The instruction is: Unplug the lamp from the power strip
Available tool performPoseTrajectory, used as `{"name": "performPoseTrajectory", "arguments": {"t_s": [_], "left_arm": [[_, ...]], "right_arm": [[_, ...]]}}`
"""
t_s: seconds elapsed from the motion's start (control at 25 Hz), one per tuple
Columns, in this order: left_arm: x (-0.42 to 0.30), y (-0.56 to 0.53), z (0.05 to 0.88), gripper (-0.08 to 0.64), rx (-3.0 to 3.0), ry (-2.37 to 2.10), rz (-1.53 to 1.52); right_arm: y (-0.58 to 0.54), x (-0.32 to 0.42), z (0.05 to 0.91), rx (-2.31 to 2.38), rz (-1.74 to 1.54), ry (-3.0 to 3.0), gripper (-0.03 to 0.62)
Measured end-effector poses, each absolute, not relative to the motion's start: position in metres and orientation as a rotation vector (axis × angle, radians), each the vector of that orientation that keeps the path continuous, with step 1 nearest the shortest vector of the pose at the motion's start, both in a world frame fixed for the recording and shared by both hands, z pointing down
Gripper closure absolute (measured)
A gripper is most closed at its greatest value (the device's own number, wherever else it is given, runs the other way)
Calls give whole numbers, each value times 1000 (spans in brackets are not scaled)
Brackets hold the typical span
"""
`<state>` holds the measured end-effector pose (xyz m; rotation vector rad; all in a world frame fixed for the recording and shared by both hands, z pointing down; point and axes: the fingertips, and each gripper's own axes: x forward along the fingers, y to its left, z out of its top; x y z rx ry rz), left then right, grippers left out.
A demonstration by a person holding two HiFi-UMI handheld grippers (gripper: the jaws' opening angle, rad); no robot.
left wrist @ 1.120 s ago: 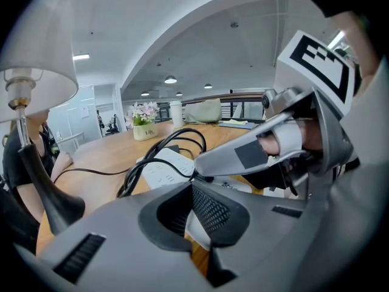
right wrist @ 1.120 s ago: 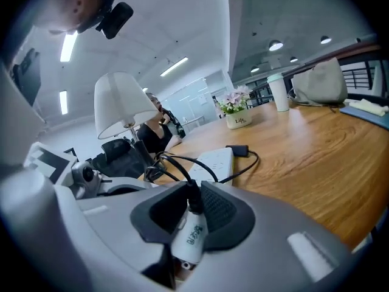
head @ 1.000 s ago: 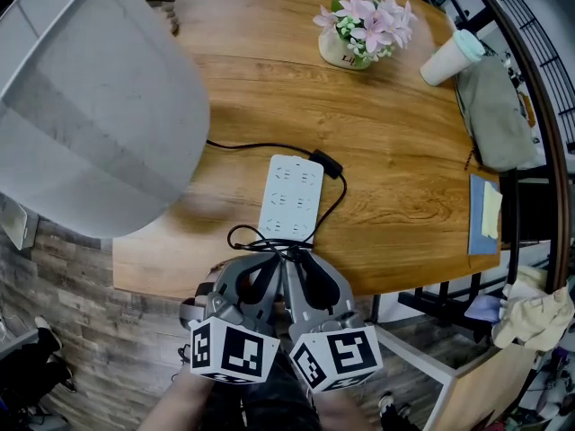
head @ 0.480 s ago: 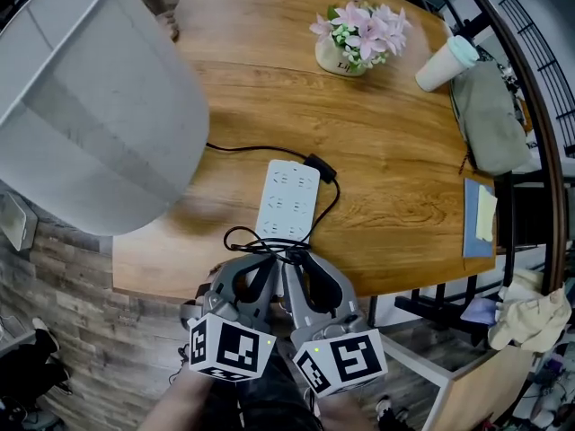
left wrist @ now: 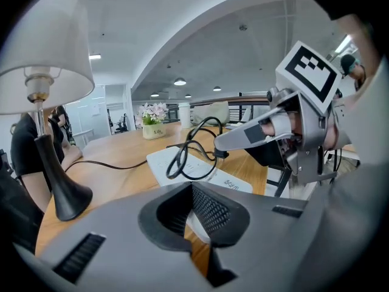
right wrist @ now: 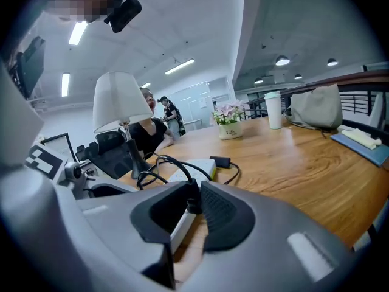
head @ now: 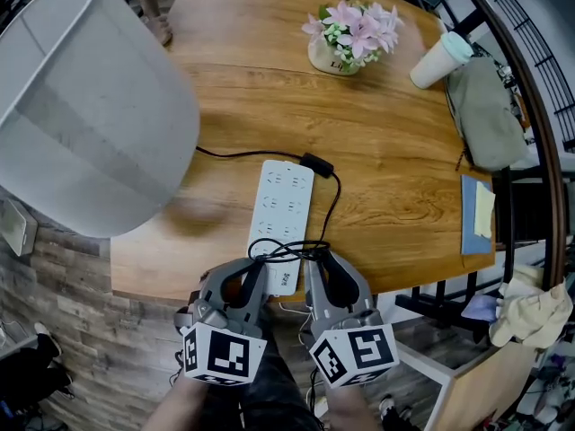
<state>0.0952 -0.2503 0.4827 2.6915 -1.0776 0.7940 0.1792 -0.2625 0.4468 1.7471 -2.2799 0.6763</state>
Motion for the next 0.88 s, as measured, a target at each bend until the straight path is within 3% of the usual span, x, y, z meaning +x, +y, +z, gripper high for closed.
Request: {"name": "performPoseTrajectory", "arguments": {"t_s": [0.88], "left_arm": [[96,-252,481,565,2694,-1082,779]], "right_arm": [[-256,284,471,1964,597,-1951,515]]}}
